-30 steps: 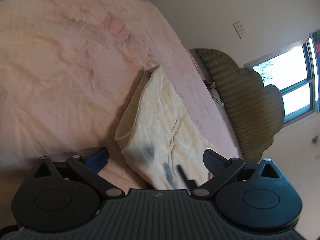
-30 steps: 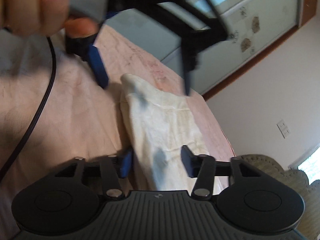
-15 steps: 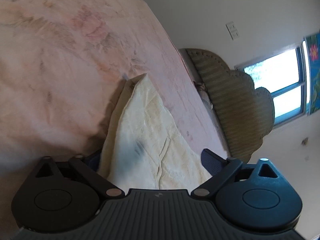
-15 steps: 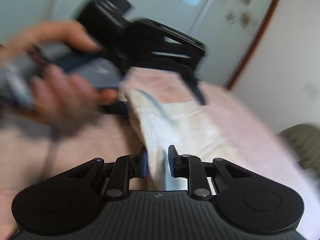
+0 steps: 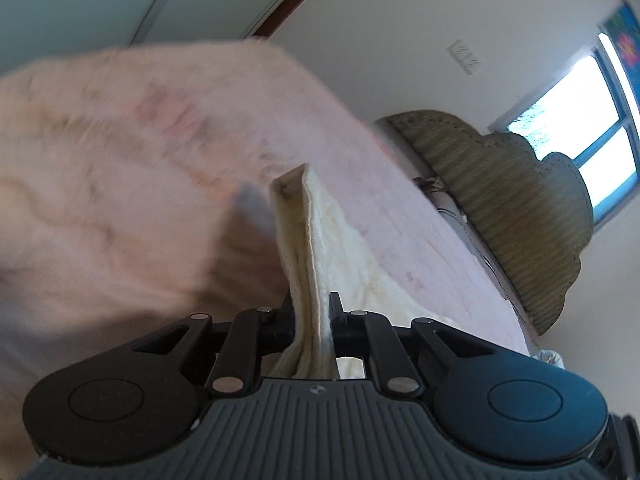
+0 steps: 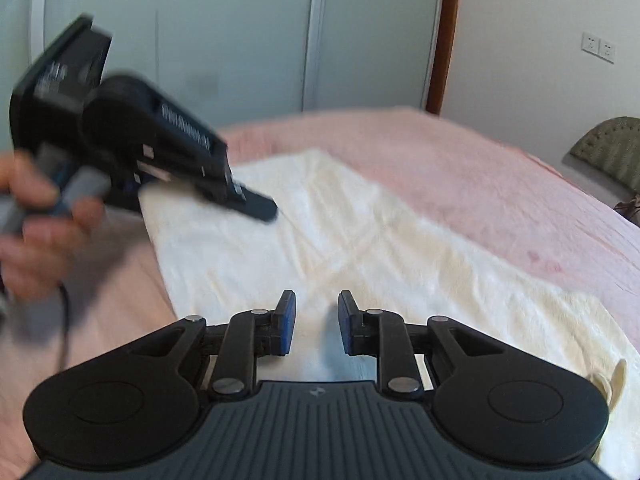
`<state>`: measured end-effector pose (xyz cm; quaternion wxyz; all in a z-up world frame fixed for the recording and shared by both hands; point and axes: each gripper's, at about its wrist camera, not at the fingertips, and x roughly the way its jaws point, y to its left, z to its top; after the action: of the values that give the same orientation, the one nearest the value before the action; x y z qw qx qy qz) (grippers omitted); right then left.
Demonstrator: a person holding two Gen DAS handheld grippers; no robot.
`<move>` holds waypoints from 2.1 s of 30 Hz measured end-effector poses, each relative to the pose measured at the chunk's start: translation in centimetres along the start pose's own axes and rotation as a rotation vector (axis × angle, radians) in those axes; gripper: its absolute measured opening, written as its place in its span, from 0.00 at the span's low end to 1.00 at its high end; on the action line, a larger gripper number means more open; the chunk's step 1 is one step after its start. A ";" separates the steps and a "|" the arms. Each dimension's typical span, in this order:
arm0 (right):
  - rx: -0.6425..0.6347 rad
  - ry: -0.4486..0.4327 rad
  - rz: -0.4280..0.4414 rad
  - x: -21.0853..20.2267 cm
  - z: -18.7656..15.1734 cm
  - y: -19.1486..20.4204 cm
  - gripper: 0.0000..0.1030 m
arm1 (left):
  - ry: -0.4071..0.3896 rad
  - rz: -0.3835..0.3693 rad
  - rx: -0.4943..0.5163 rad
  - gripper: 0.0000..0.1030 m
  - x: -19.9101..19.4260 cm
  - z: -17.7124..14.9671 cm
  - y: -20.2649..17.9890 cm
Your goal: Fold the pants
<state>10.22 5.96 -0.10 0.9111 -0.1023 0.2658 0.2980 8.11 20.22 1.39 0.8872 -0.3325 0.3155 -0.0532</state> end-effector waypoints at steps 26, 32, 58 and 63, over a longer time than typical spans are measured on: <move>0.542 -0.382 -0.142 -19.4 -8.5 -14.6 0.22 | 0.049 -0.357 0.472 0.21 4.3 -15.2 -29.6; 0.677 -0.377 -0.186 -21.6 -12.3 -18.3 0.22 | 0.111 -0.402 0.532 0.21 8.6 -19.7 -32.6; 0.814 -0.204 -0.517 -25.4 -18.9 -24.0 0.36 | 0.250 -0.460 0.525 0.79 11.1 -18.5 -30.4; 0.705 -0.264 -0.520 -26.5 -16.2 -22.7 0.37 | 0.163 -0.211 0.592 0.82 9.8 -15.1 -25.3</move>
<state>-1.16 -30.76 1.45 0.9609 0.1896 0.1980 -0.0389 9.84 -10.72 3.33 0.9067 -0.0857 0.3201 -0.2609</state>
